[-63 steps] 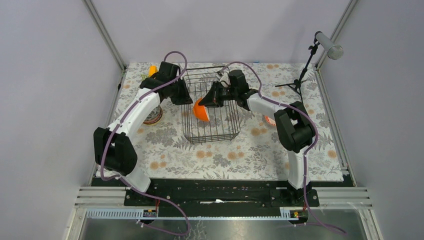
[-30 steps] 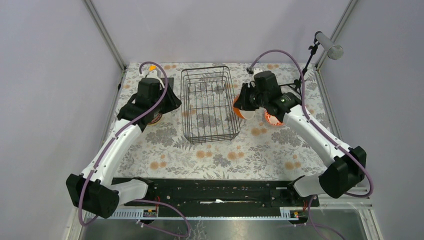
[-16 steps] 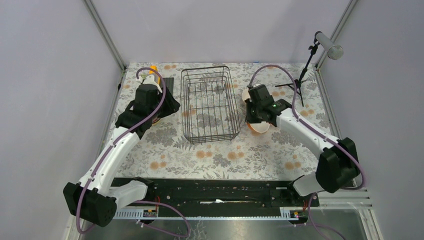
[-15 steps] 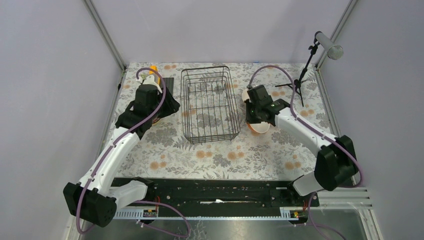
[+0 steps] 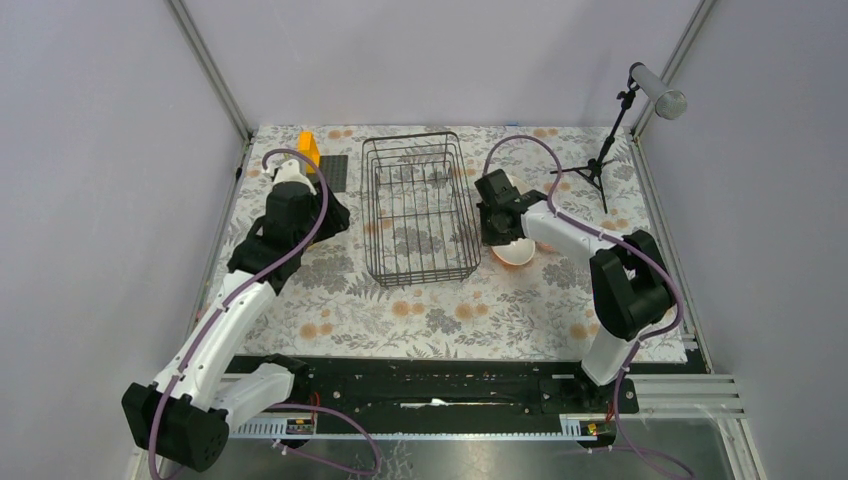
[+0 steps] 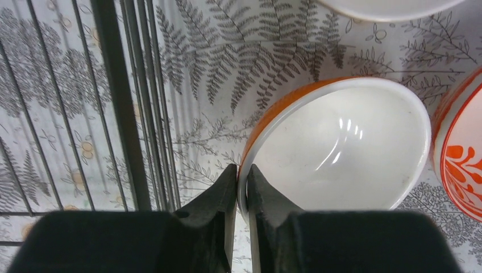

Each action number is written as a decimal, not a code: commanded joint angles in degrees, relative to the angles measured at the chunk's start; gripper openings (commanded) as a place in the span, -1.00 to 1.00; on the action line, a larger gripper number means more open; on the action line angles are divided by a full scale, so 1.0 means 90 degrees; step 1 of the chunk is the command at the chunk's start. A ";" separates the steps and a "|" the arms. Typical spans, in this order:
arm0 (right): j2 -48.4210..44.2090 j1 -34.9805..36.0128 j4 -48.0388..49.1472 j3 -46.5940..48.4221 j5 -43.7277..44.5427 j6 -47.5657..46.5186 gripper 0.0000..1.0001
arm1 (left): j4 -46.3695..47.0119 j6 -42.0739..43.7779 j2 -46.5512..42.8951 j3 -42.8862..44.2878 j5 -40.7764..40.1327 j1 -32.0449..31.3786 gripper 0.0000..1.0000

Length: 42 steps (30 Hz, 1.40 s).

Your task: Unload the bowls from the dish rack

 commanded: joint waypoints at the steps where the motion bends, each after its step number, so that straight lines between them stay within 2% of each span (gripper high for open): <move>1: 0.0096 -0.0021 0.0297 0.0408 0.0231 0.0001 -0.56 | 0.0439 0.0071 -0.0115 -0.0091 -0.0450 0.0025 0.10; 3: 0.0121 -0.0021 0.0339 0.0484 0.0201 -0.0045 -0.48 | 0.0495 0.0044 -0.0140 -0.0170 -0.0568 0.0025 0.11; 8: -0.0057 -0.0017 0.0399 0.0599 0.0109 -0.0080 -0.14 | 0.0648 -0.0199 -0.0230 -0.0444 -0.0982 0.0027 0.16; 16: -0.0899 -0.0017 0.0832 0.0173 0.0124 -0.0178 0.07 | 0.0849 -0.0501 -0.0057 -0.0597 -0.1227 0.0025 0.24; 18: -0.1160 -0.0018 0.1040 -0.0012 0.0217 -0.0219 0.27 | 0.0984 -0.0494 -0.0055 -0.0664 -0.1242 0.0025 0.25; 20: -0.1399 -0.0024 0.1203 -0.0169 0.0434 -0.0226 0.55 | 0.1252 -0.0430 -0.0104 -0.0765 -0.1187 0.0025 0.26; 21: -0.1514 -0.0027 0.1234 -0.0250 0.0618 -0.0221 0.85 | 0.1387 -0.0361 -0.0126 -0.0825 -0.1133 0.0029 0.26; 22: -0.1615 -0.0016 0.1277 -0.0326 0.0830 -0.0175 0.98 | 0.1516 -0.0296 -0.0155 -0.0880 -0.1089 0.0025 0.26; 26: -0.2105 -0.0025 0.1634 -0.0830 0.1488 -0.0180 0.99 | 0.2012 -0.0131 -0.0322 -0.1152 -0.1195 0.0026 0.35; 30: -0.2894 -0.0035 0.3055 -0.2003 0.1622 -0.0441 0.99 | 0.2626 0.0153 -0.0472 -0.1546 -0.1340 0.0025 0.96; 35: -0.3903 -0.0192 0.4741 -0.3393 0.1903 -0.0732 0.99 | 0.2732 0.0466 -0.0353 -0.1575 -0.1677 0.0025 0.98; 38: -0.4054 -0.0506 0.4754 -0.3550 0.1723 -0.0758 0.99 | 0.2769 0.0711 -0.0303 -0.1712 -0.1926 0.0037 0.97; 42: -0.3948 -0.1141 0.4710 -0.3582 0.1402 -0.0756 0.99 | 0.3442 0.1093 -0.0405 -0.2239 -0.2259 0.0061 0.97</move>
